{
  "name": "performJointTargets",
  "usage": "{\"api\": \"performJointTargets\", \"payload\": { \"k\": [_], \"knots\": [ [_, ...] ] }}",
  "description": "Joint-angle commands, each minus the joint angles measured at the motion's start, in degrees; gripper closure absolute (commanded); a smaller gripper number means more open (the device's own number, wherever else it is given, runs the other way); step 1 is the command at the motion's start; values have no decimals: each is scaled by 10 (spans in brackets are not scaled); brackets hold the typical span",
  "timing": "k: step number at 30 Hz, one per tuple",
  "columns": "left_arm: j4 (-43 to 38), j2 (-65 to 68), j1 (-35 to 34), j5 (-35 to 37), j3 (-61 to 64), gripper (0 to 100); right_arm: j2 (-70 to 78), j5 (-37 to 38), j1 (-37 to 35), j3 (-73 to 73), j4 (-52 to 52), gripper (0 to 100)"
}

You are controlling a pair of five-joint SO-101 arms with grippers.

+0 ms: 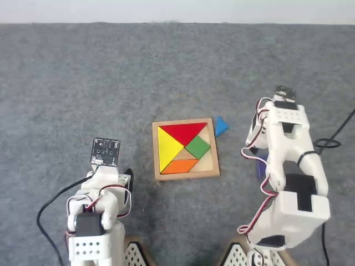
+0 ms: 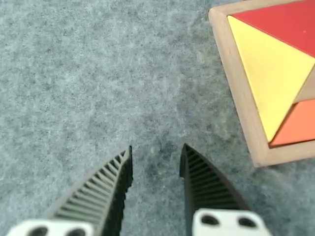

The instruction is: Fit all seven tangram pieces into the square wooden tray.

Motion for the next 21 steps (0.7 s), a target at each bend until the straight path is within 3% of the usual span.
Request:
{"api": "performJointTargets", "payload": {
  "k": [1,12,17,21],
  "knots": [
    [5,-16,1,-4,-5,847,26,-74,17,-15,42,876],
    [5,-16,1,-4,-5,847,31,-78,16,-30,40,896],
    [5,-16,1,-4,-5,847,36,-18,-42,-84,20,897],
    [5,-16,1,-4,-5,847,22,-15,-83,-96,29,898]
  ]
}}
